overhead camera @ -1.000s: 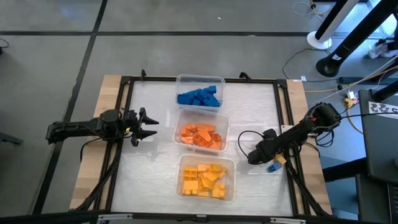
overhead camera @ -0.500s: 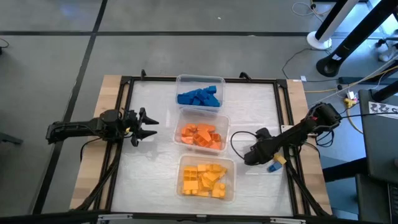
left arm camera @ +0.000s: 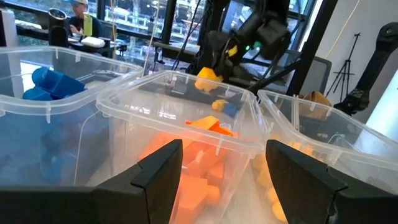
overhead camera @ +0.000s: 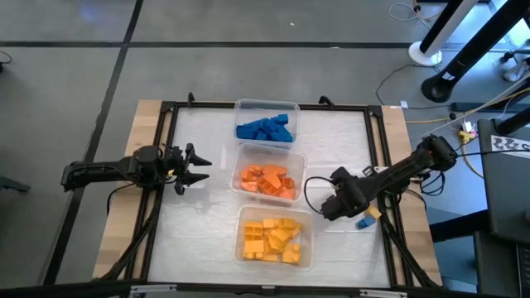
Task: Sort blocks
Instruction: Put the yellow game piece into the bottom transparent bin
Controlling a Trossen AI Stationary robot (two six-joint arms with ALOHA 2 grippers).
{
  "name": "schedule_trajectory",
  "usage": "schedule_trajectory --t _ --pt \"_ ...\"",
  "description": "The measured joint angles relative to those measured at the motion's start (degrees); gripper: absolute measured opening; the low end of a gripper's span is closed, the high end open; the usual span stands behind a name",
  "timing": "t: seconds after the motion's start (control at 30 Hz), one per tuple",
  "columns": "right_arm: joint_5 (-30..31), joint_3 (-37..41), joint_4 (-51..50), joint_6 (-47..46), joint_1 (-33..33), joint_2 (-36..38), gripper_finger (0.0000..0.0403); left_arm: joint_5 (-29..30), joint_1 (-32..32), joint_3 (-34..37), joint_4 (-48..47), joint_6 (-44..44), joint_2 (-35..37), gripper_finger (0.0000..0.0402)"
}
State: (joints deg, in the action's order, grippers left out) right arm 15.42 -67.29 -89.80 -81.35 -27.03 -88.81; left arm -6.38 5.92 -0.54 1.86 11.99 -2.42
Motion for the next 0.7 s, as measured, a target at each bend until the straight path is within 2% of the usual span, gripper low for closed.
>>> schedule_trajectory --t 0.17,0.33,0.43,0.53,0.7 --pt "1.6 -4.6 -0.2 2.0 0.0 0.7 0.0011 0.0 0.0 0.0 0.0 0.0 -0.1 0.0221" --pt "2.7 -10.5 2.5 4.6 0.0 0.7 0.0022 0.0 0.0 0.0 0.0 0.0 0.0 0.0221" --pt "4.8 -13.6 9.5 9.4 0.0 0.7 0.0020 0.0 0.0 0.0 -0.1 0.0 0.0 0.0221" --pt "4.7 -15.6 20.5 18.9 0.0 0.7 0.0016 0.0 0.0 0.0 -0.1 0.0 0.0 0.0221" --pt "-2.6 -16.1 42.4 36.4 0.0 0.7 0.0022 0.0 0.0 0.0 -0.1 0.0 0.0 0.0221"
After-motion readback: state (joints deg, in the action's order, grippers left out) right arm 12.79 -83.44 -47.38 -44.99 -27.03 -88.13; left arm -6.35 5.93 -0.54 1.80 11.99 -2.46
